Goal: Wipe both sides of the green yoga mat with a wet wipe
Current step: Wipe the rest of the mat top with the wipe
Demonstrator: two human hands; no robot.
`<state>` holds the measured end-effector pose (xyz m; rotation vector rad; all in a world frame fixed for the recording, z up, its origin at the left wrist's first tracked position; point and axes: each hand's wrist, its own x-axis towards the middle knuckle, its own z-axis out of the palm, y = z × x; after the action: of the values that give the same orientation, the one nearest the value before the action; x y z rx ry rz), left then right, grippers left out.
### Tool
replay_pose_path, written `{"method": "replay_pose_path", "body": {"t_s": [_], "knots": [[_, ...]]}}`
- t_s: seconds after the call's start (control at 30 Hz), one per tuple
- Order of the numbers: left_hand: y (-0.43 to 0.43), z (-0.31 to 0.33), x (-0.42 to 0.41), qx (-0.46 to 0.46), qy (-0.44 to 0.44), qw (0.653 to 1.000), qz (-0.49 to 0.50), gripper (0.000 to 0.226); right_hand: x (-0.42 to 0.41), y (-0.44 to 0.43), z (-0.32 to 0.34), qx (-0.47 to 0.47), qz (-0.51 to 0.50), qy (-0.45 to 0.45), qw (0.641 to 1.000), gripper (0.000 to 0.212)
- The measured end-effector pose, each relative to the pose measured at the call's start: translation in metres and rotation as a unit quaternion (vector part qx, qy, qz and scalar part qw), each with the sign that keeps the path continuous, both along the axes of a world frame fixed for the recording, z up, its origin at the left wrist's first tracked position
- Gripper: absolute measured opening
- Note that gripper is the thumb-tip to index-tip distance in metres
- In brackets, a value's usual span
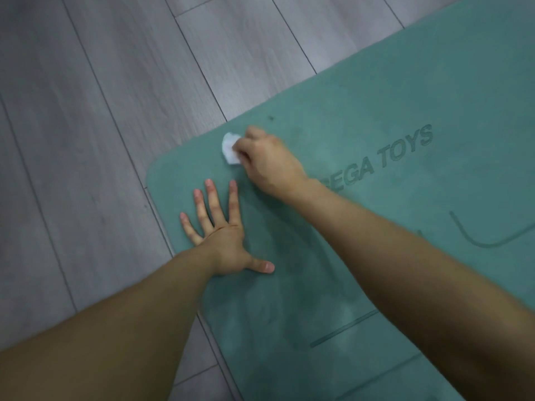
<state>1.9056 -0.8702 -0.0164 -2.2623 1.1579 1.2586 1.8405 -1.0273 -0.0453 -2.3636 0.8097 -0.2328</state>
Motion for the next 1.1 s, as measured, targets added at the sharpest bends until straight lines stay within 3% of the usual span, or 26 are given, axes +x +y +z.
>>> {"method": "replay_pose_path", "body": {"t_s": [0.03,0.07,0.13,0.2,0.27,0.33,0.4,0.47,0.5,0.57,0.67,0.73,0.83,0.9,0.93,1.0,1.1], "knots": [[0.0,0.0,0.0,0.0,0.002,1.0,0.0,0.184,-0.008,0.002,0.002,-0.014,0.041,0.007,0.999,0.018],[0.0,0.001,0.0,-0.001,0.005,1.0,0.001,0.184,-0.023,-0.012,0.006,-0.026,0.016,0.012,0.999,0.023],[0.001,0.0,0.0,-0.005,0.011,1.0,0.001,0.184,-0.065,-0.059,0.008,-0.062,-0.15,0.043,0.986,0.031],[0.001,-0.001,0.001,-0.007,0.013,1.0,0.002,0.184,-0.106,-0.096,0.01,-0.09,-0.33,0.074,0.937,0.031],[0.001,-0.001,0.0,-0.008,0.015,1.0,0.002,0.184,-0.107,-0.094,0.012,-0.073,-0.416,0.075,0.903,0.029],[0.002,-0.001,-0.001,-0.011,0.011,1.0,0.001,0.185,-0.076,-0.05,0.007,-0.062,-0.359,0.052,0.93,0.023],[0.001,-0.001,0.0,-0.011,0.007,1.0,0.005,0.185,-0.051,0.007,0.001,-0.049,-0.193,0.019,0.98,0.015],[0.001,0.001,0.0,-0.01,0.006,1.0,0.006,0.184,-0.057,0.032,0.0,-0.058,-0.053,0.025,0.997,0.016],[0.001,0.001,-0.001,-0.01,0.006,1.0,0.005,0.184,-0.068,0.02,0.002,-0.066,-0.047,0.03,0.996,0.019],[0.002,0.0,0.0,-0.01,0.01,1.0,0.003,0.184,-0.094,-0.021,0.006,-0.07,-0.158,0.05,0.984,0.023],[0.002,-0.001,0.001,-0.01,0.014,1.0,0.001,0.183,-0.119,-0.064,0.007,-0.082,-0.374,0.064,0.921,0.028],[0.001,-0.001,0.001,-0.01,0.016,1.0,-0.001,0.184,-0.097,-0.042,0.007,-0.079,-0.383,0.079,0.917,0.023],[0.001,0.0,0.002,-0.01,0.012,1.0,0.0,0.184,-0.063,0.035,0.002,-0.055,-0.173,0.027,0.983,0.009],[0.002,0.0,0.003,-0.009,0.011,1.0,-0.001,0.184,-0.066,0.067,-0.001,-0.043,0.001,0.012,0.999,0.012],[0.002,0.0,0.002,-0.009,0.012,1.0,-0.002,0.184,-0.072,0.059,-0.001,-0.053,0.041,0.009,0.998,0.016],[0.001,-0.002,0.002,-0.011,0.013,1.0,-0.002,0.184,-0.081,0.015,-0.002,-0.081,-0.008,0.017,0.997,0.022],[0.002,-0.006,0.002,-0.014,0.009,1.0,-0.003,0.185,-0.097,-0.064,-0.001,-0.096,-0.294,0.026,0.951,0.022]]}}
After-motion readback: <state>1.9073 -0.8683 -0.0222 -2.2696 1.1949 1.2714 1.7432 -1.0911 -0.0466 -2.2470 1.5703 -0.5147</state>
